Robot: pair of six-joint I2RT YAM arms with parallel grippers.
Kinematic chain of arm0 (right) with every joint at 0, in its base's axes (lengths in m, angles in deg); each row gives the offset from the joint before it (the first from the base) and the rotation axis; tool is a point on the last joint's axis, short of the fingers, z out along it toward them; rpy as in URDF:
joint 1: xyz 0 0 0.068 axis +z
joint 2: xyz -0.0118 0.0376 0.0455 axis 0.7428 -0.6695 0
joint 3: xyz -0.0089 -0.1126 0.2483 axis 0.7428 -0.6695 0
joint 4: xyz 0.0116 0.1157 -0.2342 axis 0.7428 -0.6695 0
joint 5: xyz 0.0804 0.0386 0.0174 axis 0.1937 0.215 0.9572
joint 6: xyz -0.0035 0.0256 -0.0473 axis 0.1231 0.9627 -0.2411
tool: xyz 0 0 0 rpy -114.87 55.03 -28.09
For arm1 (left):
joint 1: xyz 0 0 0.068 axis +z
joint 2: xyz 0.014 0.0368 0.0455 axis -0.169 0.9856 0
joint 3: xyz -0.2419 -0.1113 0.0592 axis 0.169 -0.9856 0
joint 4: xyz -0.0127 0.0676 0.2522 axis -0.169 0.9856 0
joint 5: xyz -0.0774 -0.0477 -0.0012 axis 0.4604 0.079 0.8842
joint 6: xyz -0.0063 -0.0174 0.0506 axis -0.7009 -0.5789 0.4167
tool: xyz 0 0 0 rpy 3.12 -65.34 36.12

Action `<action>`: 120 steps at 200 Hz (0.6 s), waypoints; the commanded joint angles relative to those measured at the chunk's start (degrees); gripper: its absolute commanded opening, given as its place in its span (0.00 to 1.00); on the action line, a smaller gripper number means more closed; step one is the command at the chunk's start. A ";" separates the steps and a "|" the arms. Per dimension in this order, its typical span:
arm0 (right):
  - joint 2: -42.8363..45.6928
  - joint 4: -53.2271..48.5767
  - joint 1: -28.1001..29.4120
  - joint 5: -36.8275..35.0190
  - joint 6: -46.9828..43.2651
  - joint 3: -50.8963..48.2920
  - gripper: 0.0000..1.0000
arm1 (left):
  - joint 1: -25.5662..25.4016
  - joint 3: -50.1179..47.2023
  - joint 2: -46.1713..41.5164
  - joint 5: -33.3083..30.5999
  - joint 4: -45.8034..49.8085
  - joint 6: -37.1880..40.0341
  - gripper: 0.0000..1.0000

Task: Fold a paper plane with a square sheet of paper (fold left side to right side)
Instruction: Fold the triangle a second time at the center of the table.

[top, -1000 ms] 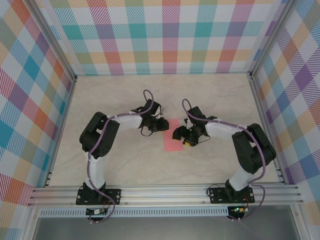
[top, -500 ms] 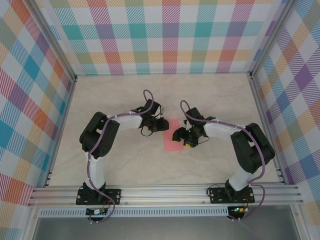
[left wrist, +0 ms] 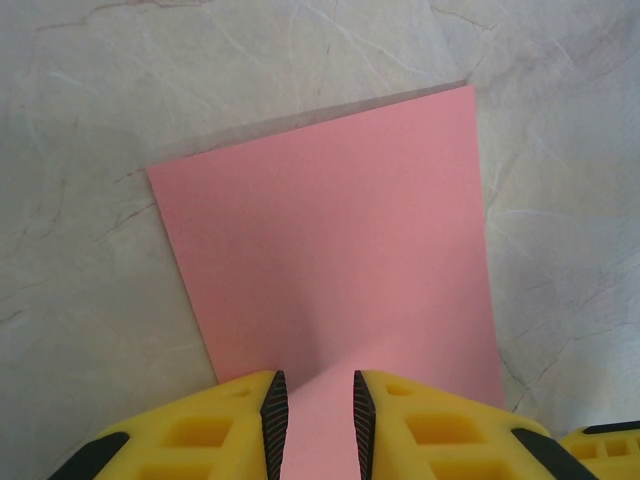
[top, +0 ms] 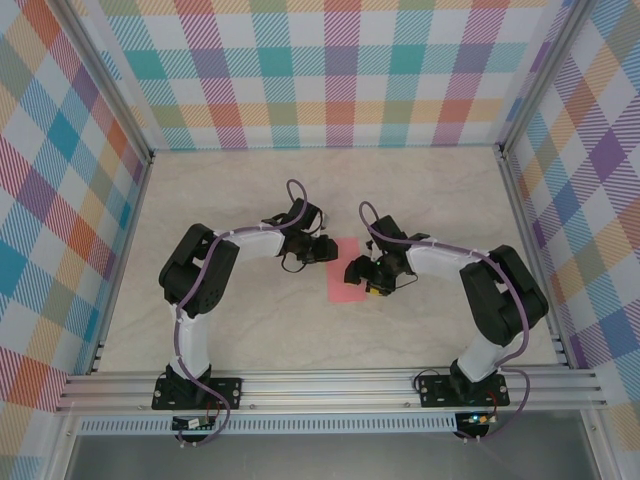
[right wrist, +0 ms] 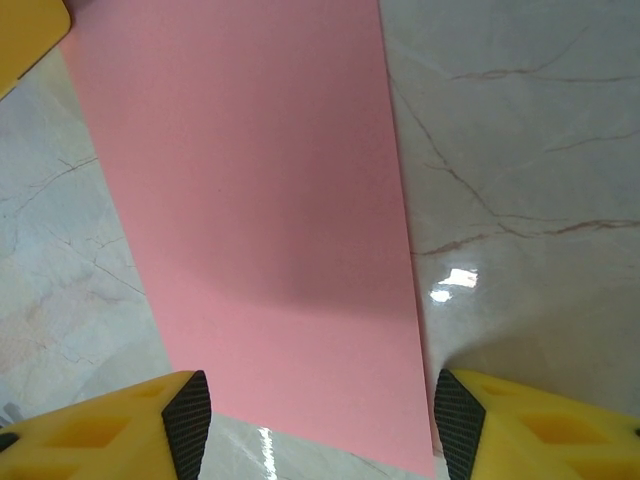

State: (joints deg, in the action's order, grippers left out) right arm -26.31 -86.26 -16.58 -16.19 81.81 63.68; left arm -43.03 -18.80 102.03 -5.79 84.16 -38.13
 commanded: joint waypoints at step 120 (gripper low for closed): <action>-2.75 1.60 -0.17 3.25 0.80 4.64 0.62 | -0.80 -1.33 -4.43 0.20 0.41 0.72 0.36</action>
State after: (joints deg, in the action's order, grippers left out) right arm -27.62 -84.44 -16.47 -14.40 81.98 67.15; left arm -43.25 -19.17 101.27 -5.77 84.16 -38.09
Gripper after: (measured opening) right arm 0.617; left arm 0.334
